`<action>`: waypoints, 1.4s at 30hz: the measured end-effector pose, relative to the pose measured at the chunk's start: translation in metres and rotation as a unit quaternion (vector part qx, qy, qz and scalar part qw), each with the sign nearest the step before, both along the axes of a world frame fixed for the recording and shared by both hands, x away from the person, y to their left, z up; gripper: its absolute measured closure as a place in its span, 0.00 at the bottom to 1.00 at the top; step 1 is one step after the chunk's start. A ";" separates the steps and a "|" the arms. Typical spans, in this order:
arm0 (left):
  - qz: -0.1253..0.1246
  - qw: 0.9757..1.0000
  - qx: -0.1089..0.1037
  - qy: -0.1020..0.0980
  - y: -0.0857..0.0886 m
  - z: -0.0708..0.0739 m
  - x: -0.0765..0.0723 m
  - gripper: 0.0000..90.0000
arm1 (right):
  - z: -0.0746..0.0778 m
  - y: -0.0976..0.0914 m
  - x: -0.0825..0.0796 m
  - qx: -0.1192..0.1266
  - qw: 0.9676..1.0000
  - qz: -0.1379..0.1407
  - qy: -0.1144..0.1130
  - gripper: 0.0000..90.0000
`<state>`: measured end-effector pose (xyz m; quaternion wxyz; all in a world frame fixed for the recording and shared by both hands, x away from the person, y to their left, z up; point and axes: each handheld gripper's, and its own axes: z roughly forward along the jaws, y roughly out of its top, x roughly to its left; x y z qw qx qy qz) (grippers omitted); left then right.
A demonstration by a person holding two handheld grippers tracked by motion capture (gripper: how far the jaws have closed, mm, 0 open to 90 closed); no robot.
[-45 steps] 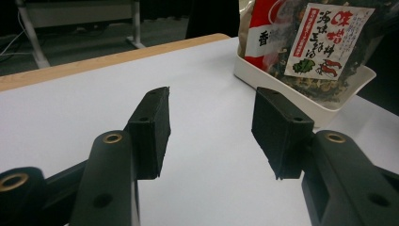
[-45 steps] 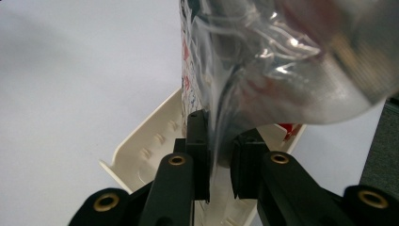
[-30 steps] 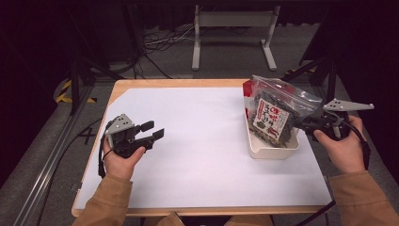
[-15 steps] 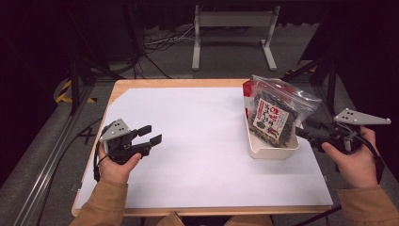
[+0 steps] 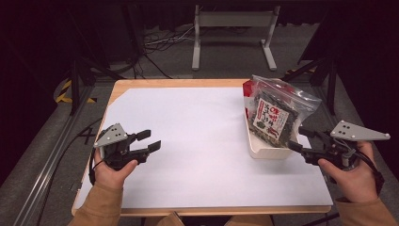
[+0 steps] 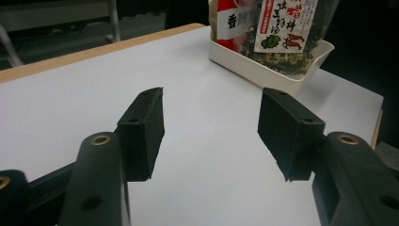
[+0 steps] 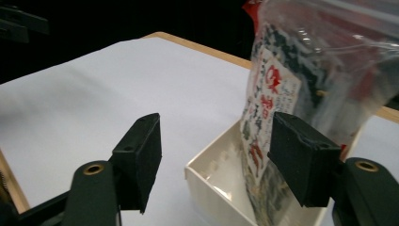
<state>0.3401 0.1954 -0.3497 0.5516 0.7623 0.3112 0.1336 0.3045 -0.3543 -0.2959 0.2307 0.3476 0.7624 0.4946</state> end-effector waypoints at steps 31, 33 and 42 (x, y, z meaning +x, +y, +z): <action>-0.031 0.999 0.019 0.004 0.003 -0.017 -0.015 0.42 | -0.062 0.073 0.011 0.008 0.996 0.092 0.012 0.30; -0.031 0.999 0.017 0.002 0.003 -0.020 -0.016 0.42 | -0.072 0.080 0.012 0.010 0.995 0.100 0.019 0.30; -0.037 0.999 0.014 -0.001 0.003 -0.026 -0.014 0.42 | -0.104 0.096 0.018 0.006 0.994 0.101 0.030 0.30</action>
